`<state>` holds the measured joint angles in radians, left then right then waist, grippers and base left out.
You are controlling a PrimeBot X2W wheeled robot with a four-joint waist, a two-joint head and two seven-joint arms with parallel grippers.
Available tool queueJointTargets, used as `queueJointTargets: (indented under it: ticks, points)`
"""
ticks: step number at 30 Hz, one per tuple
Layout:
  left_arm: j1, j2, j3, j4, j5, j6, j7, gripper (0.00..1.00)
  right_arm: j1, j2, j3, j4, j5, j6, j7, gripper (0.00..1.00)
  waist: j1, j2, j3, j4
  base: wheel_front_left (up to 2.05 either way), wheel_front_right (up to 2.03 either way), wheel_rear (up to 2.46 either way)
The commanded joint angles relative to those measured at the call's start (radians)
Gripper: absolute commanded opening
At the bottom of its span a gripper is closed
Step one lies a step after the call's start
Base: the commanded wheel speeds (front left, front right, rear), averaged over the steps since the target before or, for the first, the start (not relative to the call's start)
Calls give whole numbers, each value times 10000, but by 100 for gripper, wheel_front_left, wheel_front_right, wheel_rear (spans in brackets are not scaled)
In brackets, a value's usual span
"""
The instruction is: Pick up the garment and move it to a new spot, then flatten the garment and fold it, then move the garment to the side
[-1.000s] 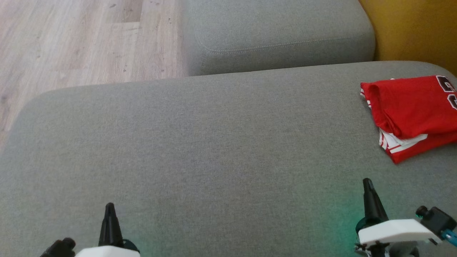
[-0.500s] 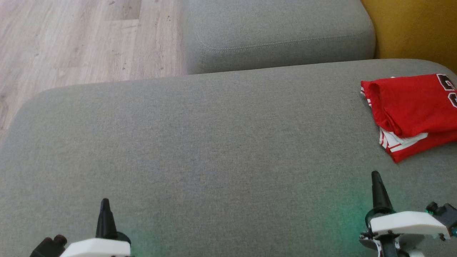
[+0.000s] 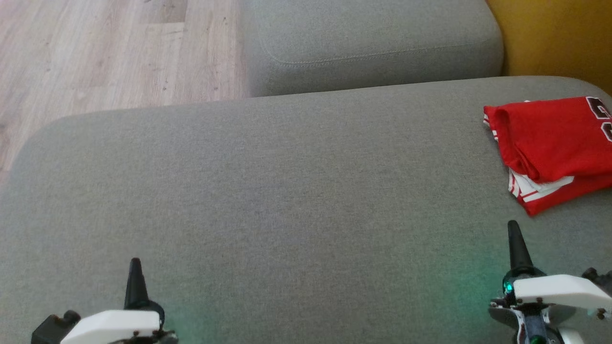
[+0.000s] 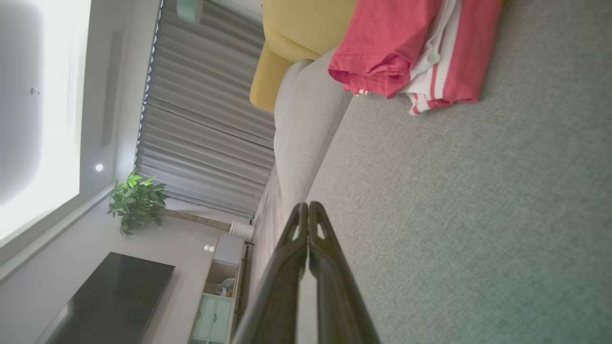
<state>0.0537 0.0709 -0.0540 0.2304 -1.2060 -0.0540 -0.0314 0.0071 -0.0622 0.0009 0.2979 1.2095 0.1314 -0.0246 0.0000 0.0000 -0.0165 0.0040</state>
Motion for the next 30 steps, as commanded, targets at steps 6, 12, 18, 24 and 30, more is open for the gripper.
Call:
queueJointTargets:
  ticks: [6, 12, 18, 24, 30]
  points:
    - [-776, 127, 529, -165, -957, -200, 233, 0, -634, -167, -65, -423, 958, -6, 226, 0, 0, 0, 38, -8, 0, 0, 0]
    - [-914, 123, 652, -115, -1545, -297, 382, 0, -717, -165, -185, -445, 1533, -6, 372, 0, 0, 0, 65, -13, 0, 0, 0]
    - [-1081, 117, 802, -54, -2253, -415, 563, 0, -817, -161, -332, -473, 2225, -6, 548, 0, 0, 0, 98, -20, 0, 0, 0]
    - [-1248, 110, 955, 6, -2961, -532, 745, 0, -917, -156, -480, -500, 2917, -7, 726, 0, 0, 0, 131, -27, 0, 0, 0]
    - [-1443, 100, 1134, 77, -3784, -669, 959, 0, -1034, -150, -654, -531, 3722, -7, 934, 0, 0, 0, 169, -35, 0, 0, 0]
